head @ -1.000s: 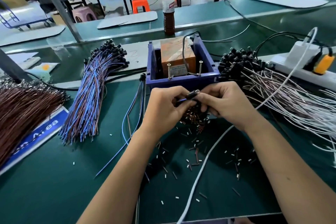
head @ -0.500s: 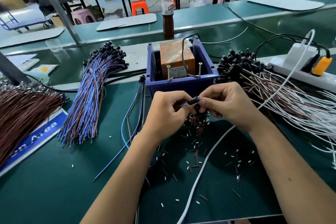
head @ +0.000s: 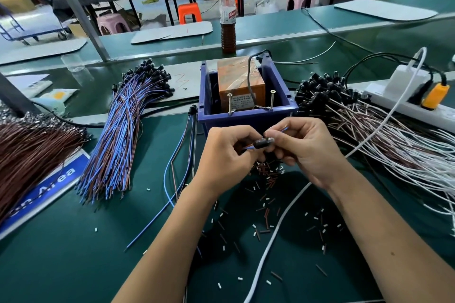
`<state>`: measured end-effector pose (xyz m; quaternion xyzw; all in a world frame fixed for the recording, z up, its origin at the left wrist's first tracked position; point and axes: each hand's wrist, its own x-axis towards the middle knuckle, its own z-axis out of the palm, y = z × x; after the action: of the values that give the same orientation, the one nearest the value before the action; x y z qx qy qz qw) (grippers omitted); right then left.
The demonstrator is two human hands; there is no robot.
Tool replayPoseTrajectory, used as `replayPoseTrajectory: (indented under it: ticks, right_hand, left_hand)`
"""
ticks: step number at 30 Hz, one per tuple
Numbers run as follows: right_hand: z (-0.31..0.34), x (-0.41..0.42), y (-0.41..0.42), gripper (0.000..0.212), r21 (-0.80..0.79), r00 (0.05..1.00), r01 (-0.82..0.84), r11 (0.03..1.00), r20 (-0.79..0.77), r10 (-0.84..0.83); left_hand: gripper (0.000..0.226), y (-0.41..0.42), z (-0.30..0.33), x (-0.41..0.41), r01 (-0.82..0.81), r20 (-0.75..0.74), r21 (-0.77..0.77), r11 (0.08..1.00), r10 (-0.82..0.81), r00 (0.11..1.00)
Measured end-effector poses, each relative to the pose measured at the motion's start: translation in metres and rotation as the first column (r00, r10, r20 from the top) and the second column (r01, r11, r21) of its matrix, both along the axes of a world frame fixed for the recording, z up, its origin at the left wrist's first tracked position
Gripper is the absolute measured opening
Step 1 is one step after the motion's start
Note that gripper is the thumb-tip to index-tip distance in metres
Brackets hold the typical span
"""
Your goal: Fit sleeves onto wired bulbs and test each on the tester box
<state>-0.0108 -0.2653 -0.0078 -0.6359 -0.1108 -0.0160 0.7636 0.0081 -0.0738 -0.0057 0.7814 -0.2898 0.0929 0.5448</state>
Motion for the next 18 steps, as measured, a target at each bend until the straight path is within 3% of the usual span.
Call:
replayPoseTrajectory:
  ticks: [7,12,18]
  right_hand:
    - [0.005,-0.0018,-0.0018,0.017,0.009,0.996,0.082,0.997,-0.03,-0.081]
    - [0.0036,-0.0039,0.005,0.02,-0.064,0.999,0.032,0.997,0.005,-0.032]
    - [0.0026,-0.0024,0.0031,0.016,-0.031,0.998,0.066,0.997,0.017,-0.066]
  left_hand:
    - [0.02,0.0039,0.0053,-0.0015,-0.005,-0.017,0.022,1.0,0.005,1.0]
    - [0.037,0.0009,0.0038,-0.0007,-0.014,-0.035,0.034,0.999,0.015,0.999]
    - [0.025,0.0024,0.003,0.0024,-0.016,-0.06,-0.029,0.999,0.014,0.998]
